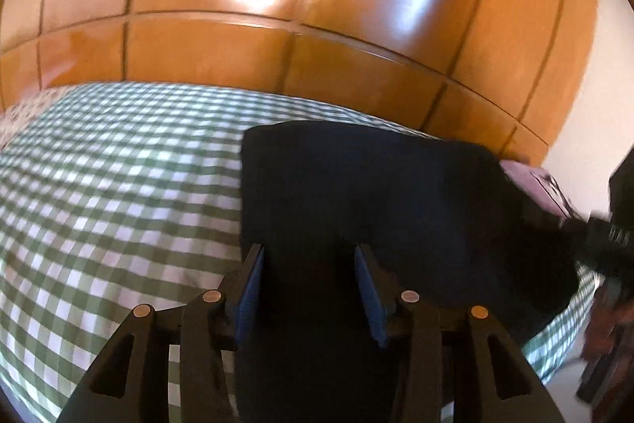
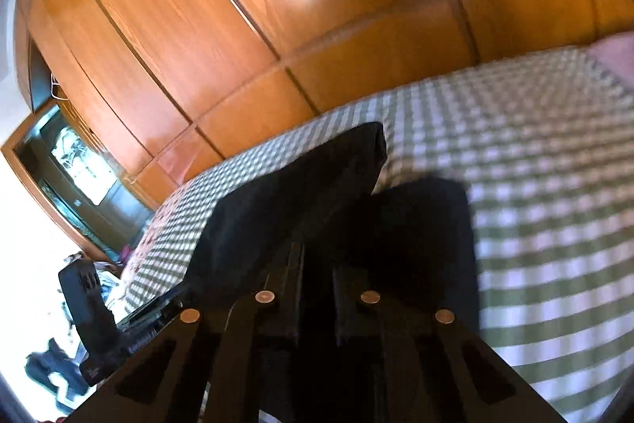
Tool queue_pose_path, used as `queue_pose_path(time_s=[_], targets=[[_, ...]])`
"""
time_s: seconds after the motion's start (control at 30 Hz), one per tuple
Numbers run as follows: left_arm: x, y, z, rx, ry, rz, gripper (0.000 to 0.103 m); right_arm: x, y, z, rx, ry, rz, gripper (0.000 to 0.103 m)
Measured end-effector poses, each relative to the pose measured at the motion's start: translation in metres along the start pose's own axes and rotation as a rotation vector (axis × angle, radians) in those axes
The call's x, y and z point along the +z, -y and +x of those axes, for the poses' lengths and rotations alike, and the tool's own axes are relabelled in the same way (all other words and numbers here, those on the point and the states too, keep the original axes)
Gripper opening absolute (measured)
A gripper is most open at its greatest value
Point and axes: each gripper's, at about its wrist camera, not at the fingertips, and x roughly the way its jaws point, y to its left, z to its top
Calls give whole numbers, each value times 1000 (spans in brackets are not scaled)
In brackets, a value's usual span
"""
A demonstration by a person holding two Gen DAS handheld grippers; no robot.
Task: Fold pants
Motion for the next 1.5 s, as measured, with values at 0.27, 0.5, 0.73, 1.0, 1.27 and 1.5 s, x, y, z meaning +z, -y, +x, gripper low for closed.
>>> queue_pose_path(time_s=[0.27,0.5,0.73,1.0,1.27,1.5], targets=[[-18,52,17,121,21,267,63,-11,39,12,-142,-70,49,12],[-2,25,4,25,-26,137,64,-15,41,4,-140,-75,50,24],[47,-18,-3,-33,-34,-70,63,23,-11,-30,-152,32,-158,28],[68,36,56,71,-177,188,61,38,-45,55,-201,-148,-318,29],[66,38,102,136,-213,241,63,24,1,79,-285,-146,-269,27],[65,26,123,126,-217,190,67,25,12,87,-269,-100,-204,26]])
